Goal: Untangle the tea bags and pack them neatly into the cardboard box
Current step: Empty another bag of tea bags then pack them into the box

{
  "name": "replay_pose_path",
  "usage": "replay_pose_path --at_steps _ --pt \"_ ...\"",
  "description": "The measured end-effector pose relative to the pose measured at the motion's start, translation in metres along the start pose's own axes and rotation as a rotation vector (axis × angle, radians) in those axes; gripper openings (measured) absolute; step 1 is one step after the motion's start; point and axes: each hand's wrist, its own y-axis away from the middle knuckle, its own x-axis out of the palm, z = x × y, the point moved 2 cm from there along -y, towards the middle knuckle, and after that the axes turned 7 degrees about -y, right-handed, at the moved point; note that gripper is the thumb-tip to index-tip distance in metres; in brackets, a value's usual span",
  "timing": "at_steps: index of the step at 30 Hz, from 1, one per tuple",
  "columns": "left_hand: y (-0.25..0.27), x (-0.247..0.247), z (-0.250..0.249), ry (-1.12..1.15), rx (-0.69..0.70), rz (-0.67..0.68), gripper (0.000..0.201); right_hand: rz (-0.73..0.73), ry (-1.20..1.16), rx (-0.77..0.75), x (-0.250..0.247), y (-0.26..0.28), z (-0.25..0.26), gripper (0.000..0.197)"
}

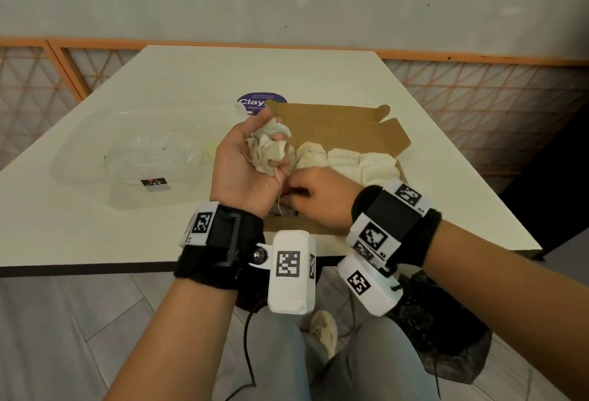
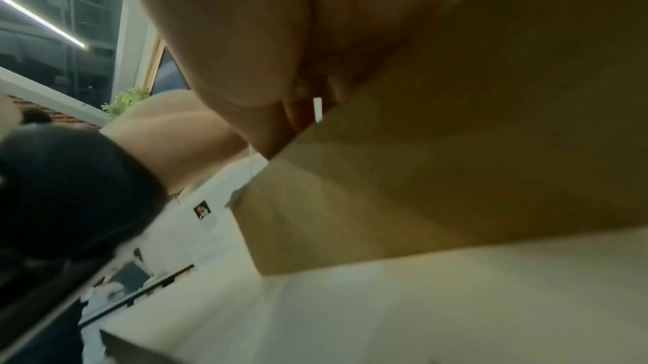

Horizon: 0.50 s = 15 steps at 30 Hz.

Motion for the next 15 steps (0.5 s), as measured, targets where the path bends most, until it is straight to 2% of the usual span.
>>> replay_pose_path --at_steps 2,4,6,8,10,13,15 --pt "-0.006 0.000 0.005 -0.001 -0.018 -0.055 0.026 -0.179 -0.163 0.037 -0.011 0.002 -0.008 0.020" --pt "-0.011 -0.001 0.010 -0.019 -0.017 -0.135 0.029 -0.407 -0.444 0.091 -0.027 0.008 -0.016 0.015" --pt "-0.015 0.002 0.015 -0.033 -0.005 -0.192 0.030 -0.519 -0.651 0.087 -0.035 0.014 -0.019 0.009" --pt "-0.016 0.009 0.022 -0.077 -0.015 -0.197 0.028 -0.470 -0.628 0.071 -0.032 0.018 -0.016 0.026" --pt "-0.015 0.017 0.029 -0.125 -0.038 -0.178 0.026 -0.423 -0.550 0.068 -0.028 0.018 -0.016 0.031" --pt "-0.016 0.020 0.034 -0.164 -0.054 -0.158 0.027 -0.478 -0.554 0.087 -0.034 0.017 -0.026 0.013" --pt "-0.017 0.014 0.033 -0.184 -0.069 -0.179 0.023 -0.488 -0.708 0.157 -0.040 0.021 -0.037 0.006"
